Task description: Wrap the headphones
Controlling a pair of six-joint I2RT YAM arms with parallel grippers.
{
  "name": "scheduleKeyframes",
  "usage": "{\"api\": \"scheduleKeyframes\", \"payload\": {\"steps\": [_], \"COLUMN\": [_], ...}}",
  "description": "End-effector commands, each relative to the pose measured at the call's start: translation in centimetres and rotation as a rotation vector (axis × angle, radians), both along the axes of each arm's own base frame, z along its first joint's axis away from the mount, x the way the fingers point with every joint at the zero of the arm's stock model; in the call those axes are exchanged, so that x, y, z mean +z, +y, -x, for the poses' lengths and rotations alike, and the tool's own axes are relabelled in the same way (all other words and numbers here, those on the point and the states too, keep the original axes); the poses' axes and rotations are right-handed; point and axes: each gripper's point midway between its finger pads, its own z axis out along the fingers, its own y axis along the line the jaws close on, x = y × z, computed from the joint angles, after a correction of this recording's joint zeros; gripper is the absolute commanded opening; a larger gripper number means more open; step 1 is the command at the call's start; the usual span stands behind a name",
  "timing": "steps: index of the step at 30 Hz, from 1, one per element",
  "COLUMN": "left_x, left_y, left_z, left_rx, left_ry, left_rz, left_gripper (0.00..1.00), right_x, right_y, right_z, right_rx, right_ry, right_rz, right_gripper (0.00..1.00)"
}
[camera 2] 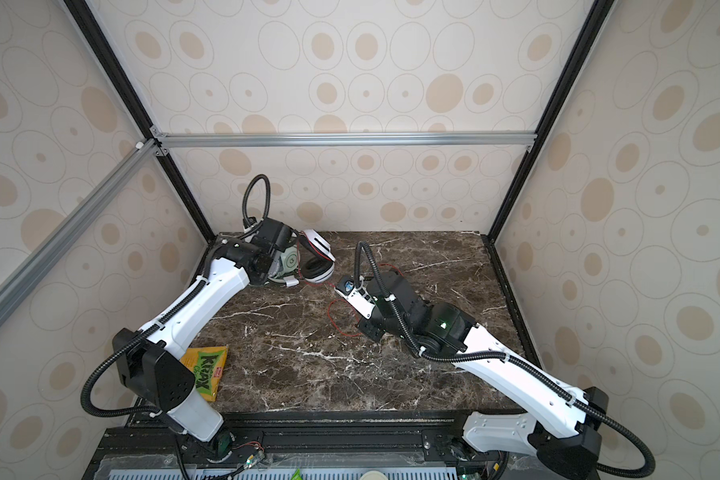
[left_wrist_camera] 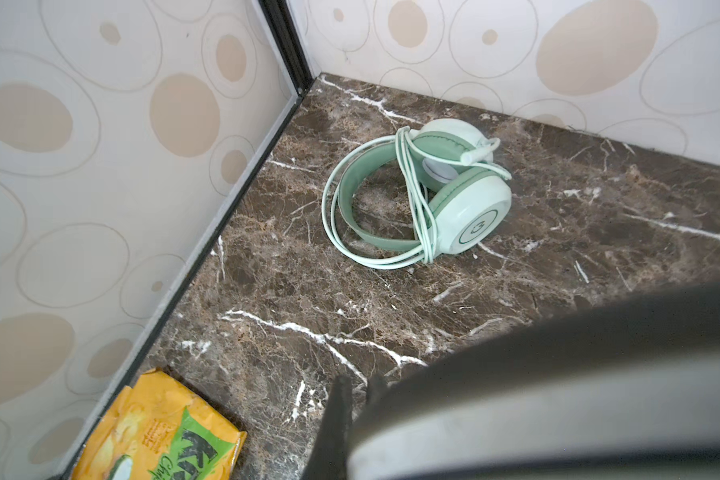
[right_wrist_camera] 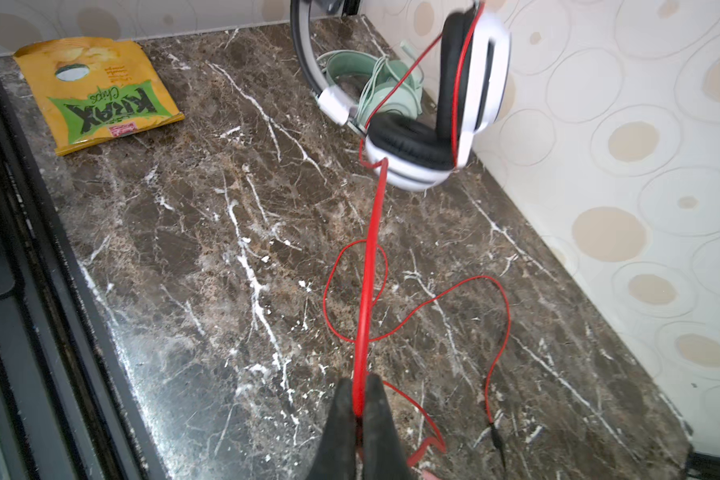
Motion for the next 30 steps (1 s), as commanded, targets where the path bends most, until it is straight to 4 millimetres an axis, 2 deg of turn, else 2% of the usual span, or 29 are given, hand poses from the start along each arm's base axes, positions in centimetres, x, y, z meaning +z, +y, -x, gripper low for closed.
{"api": "scheduleKeyframes", "payload": {"steps": [1, 7, 12, 16, 20, 25, 30], "left_x": [1.9, 0.8, -0.7, -1.3, -1.3, -0.3, 1.7], "left_y": [-0.9, -4.8, -7.7, -9.5, -11.2, -12.5, -13.6], "left_z": [0.3, 1.6, 3.2, 4.5, 5.9, 7.2, 8.4], "left_rx": [-0.018, -0.188, -0.340, -0.449, -0.560, -0.646, -0.725], "left_ry": [-0.057, -0.048, -0.037, -0.023, -0.025, -0.049, -0.096], "left_rz": [-0.120, -0.149, -0.103, -0.042, 0.036, 0.133, 0.237], "left_gripper": [0.00, 0.00, 0.00, 0.00, 0.00, 0.00, 0.00], "right_x": [2.3, 5.5, 5.6, 4.4, 3.1, 1.3, -1.0], "right_y": [0.1, 0.0, -1.4, -2.9, -3.1, -3.0, -2.7], "right_z": [-0.9, -3.7, -7.7, -11.4, -14.0, -16.1, -17.4], "right_rx": [0.003, -0.058, -0.132, -0.199, -0.213, -0.214, -0.205], "right_ry": [-0.088, -0.142, -0.062, 0.020, 0.080, 0.160, 0.252], "right_rz": [0.031, -0.038, -0.175, -0.262, -0.304, -0.369, -0.409], "right_gripper": [0.00, 0.00, 0.00, 0.00, 0.00, 0.00, 0.00]}}
